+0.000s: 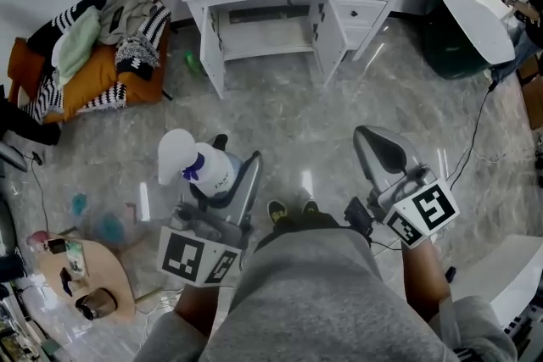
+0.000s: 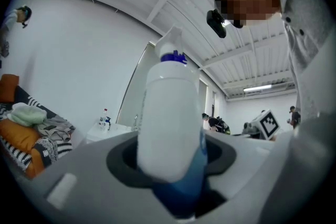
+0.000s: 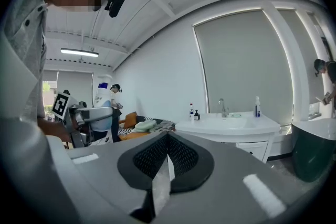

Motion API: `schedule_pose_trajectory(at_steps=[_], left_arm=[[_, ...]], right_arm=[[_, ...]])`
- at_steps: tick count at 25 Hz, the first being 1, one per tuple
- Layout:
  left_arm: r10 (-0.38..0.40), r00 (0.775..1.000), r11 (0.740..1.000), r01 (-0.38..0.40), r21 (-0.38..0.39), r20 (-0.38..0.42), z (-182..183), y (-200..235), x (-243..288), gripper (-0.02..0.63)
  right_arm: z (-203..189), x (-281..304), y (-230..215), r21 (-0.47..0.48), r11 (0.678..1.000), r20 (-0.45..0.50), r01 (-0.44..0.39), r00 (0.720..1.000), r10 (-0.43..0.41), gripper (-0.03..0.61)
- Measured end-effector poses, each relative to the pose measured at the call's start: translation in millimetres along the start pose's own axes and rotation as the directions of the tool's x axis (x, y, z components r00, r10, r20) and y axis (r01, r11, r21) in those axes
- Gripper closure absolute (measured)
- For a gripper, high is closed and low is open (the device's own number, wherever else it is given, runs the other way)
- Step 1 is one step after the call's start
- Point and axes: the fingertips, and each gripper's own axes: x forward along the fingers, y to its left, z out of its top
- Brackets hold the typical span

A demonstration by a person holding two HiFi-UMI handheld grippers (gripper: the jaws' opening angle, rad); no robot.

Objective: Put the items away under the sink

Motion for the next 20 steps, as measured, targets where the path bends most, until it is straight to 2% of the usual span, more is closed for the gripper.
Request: schedule_pose_trajectory(at_steps=[20], left_arm=[[0.006,0.999,1.000,-0.007,0.011,0.036,10.0,16.7,-1.5,0.391]], right_arm=[[3.7,16.3,9.7,-0.020,1.000,0.021,-0.009,1.000,0.009,0.581]])
